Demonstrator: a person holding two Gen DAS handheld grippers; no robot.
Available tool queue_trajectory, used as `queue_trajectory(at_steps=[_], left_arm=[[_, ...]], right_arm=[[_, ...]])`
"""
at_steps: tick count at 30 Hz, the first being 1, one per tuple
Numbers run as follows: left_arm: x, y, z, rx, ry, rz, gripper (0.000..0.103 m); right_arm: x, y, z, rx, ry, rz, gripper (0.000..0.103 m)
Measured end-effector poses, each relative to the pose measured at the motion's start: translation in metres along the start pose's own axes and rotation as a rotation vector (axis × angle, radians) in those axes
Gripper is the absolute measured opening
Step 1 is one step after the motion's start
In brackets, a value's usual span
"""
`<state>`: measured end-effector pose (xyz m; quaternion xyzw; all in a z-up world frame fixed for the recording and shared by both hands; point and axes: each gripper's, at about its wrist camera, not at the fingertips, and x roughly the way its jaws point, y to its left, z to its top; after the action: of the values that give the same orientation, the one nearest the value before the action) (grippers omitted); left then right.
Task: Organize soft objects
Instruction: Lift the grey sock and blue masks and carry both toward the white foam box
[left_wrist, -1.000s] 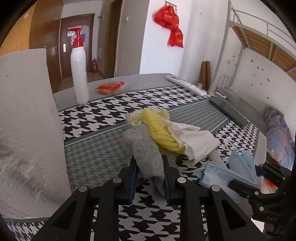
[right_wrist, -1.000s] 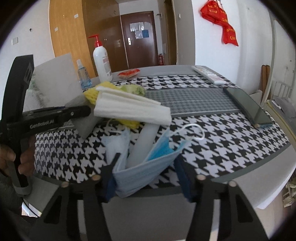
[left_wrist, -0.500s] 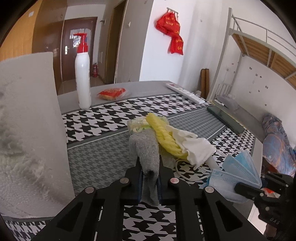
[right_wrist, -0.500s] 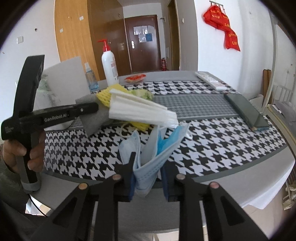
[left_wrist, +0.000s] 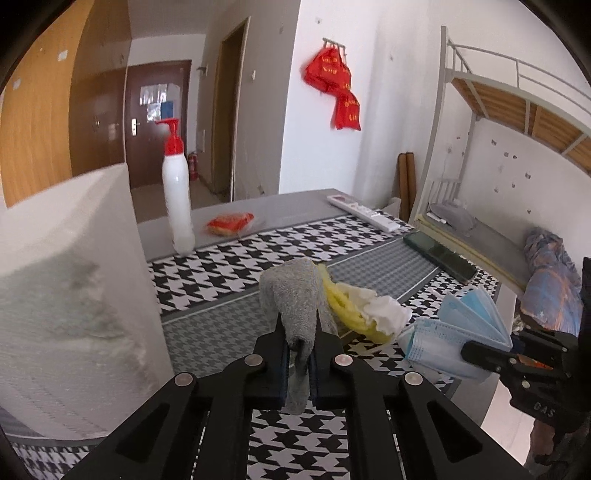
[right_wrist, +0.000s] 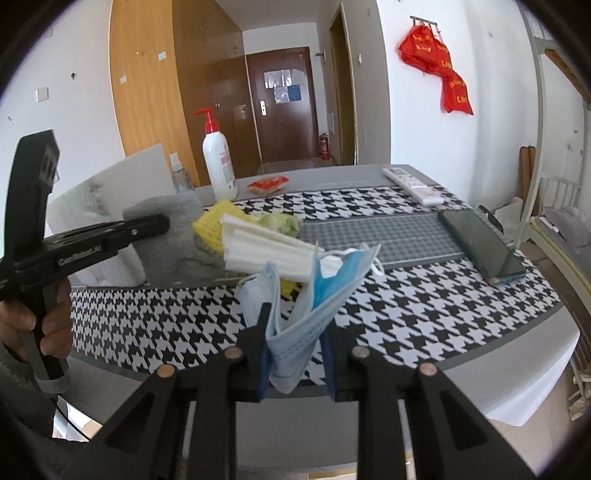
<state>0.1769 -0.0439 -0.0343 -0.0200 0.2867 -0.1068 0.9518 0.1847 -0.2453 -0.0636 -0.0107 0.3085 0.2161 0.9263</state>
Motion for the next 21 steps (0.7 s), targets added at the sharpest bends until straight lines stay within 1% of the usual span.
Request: queue_trajectory(at_steps=[7,21], left_arm=[[-0.017,0.004,0.004,0.008,-0.047,0.026,0.009],[-0.039,0.004,0.012,0.027,-0.103,0.066,0.009]], right_arm=[[-0.004,0.002,0.008,-0.003,-0.031,0.008,0.027],[-0.012,0.008,0.021,-0.021,-0.089,0.035,0.027]])
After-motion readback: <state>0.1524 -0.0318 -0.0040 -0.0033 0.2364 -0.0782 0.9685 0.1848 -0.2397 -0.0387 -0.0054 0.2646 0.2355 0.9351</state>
